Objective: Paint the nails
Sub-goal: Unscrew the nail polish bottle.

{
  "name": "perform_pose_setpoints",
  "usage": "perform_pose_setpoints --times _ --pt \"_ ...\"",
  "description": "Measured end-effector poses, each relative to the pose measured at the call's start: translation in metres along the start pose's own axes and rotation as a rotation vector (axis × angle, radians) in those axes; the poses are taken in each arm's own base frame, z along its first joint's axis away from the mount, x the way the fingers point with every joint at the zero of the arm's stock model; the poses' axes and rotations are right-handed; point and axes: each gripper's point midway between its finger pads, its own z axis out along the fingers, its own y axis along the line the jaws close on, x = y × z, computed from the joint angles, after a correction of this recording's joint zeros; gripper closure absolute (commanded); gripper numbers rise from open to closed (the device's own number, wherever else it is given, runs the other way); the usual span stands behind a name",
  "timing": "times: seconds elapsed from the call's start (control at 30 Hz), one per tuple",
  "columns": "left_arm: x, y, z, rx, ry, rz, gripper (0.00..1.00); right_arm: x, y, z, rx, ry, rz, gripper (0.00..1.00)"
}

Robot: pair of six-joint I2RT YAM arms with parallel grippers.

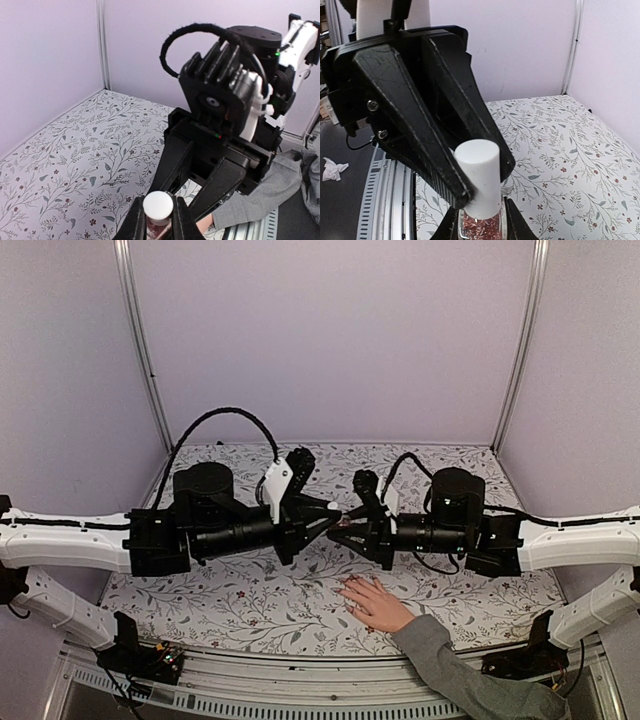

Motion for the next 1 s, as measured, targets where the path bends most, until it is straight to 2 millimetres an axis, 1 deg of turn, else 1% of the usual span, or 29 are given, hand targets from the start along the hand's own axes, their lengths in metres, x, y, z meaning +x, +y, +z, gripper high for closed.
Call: perform_pose_setpoints --times 0.27,0.37,0.47,0.53,0.57,0.67,0.73,0.87,0.9,1.0 --pt "0.007 0.032 0.024 -0.183 0.033 -0.057 1.00 0.012 -0.040 0.008 0.216 0.029 0.029 1.00" --pt "0.008 0.043 0.033 -0.241 0.042 -0.067 1.00 0.015 -0.053 0.011 0.279 0.042 0.046 1.00" --pt "0.013 0.049 0.036 -0.276 0.058 -0.080 1.00 0.020 -0.059 0.014 0.309 0.056 0.054 1.00" --pt "0.015 0.049 0.036 -0.281 0.068 -0.088 0.94 0.022 -0.059 0.014 0.311 0.062 0.057 1.00" --pt "0.015 0.050 0.036 -0.280 0.070 -0.093 0.89 0.022 -0.059 0.014 0.310 0.063 0.058 1.00" --pt "0.013 0.051 0.032 -0.255 0.072 -0.108 0.72 0.021 -0.057 0.014 0.294 0.060 0.060 1.00" --pt "0.011 0.048 0.027 -0.211 0.066 -0.104 0.58 0.019 -0.055 0.015 0.266 0.049 0.067 1.00" --pt "-0.003 0.029 0.005 -0.069 0.030 -0.059 0.48 0.021 -0.040 0.013 0.151 0.044 0.079 1.00" --pt "-0.009 0.022 -0.001 -0.021 0.013 -0.043 0.47 0.022 -0.034 0.013 0.116 0.045 0.081 1.00" --pt "-0.021 0.010 -0.017 0.068 -0.026 0.000 0.45 0.024 -0.018 0.013 0.012 0.046 0.086 1.00"
